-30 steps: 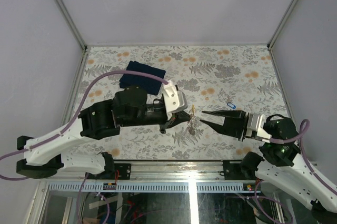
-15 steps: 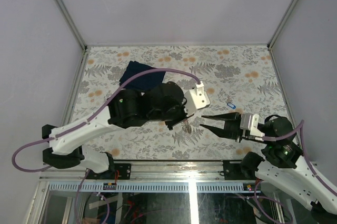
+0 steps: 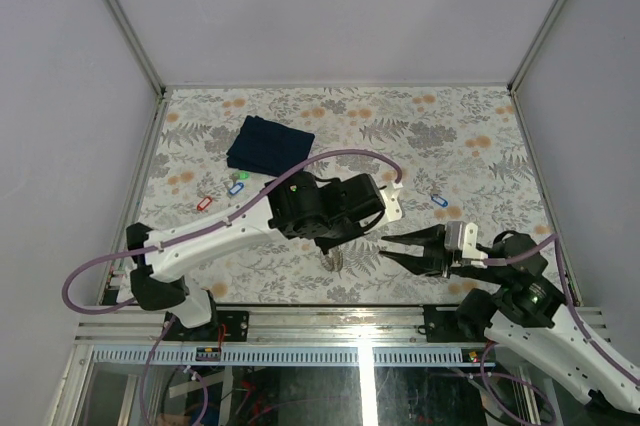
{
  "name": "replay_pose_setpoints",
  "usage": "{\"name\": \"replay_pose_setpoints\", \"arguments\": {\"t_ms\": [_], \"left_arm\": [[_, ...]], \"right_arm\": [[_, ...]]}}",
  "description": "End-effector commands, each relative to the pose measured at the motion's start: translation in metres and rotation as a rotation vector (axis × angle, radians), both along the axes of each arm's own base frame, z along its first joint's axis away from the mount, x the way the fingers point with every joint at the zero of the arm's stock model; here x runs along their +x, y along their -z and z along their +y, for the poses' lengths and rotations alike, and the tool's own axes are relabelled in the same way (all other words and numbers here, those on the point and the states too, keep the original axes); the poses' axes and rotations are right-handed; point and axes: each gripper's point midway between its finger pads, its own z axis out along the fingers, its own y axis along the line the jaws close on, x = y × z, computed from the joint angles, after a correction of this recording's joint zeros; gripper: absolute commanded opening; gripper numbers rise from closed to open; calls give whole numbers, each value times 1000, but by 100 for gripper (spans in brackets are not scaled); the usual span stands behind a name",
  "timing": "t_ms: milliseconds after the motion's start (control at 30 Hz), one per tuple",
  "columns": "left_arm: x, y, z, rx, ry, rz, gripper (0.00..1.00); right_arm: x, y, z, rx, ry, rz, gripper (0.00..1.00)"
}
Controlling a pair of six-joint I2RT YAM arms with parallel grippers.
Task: Put the keys on the keyring
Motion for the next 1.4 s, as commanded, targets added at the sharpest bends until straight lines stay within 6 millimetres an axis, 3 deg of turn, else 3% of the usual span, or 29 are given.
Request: {"name": "replay_pose_setpoints", "arguments": {"t_ms": [0, 167, 400, 600, 800, 1000, 1367], "left_arm": [[-3, 16, 11, 91, -53, 37, 0], [-8, 19, 13, 103, -70, 62, 0], [-24, 16, 13, 58, -18, 134, 0], [-38, 3, 17, -21, 79, 156, 0], [-50, -10, 18, -93, 183, 169, 0], [-53, -22, 22, -132, 237, 149, 0], [-53, -27, 19, -142, 262, 136, 0]], "right_arm": [[-2, 8, -5, 29, 20, 56, 35], [1, 24, -5, 39, 37, 108, 37], [18, 32, 3, 156, 79, 232, 37], [12, 33, 24, 232, -47, 294, 38], [-7, 23, 46, 244, -259, 267, 43], [-3, 0, 63, 248, -327, 199, 47], [-6, -3, 81, 174, -382, 137, 46]]}}
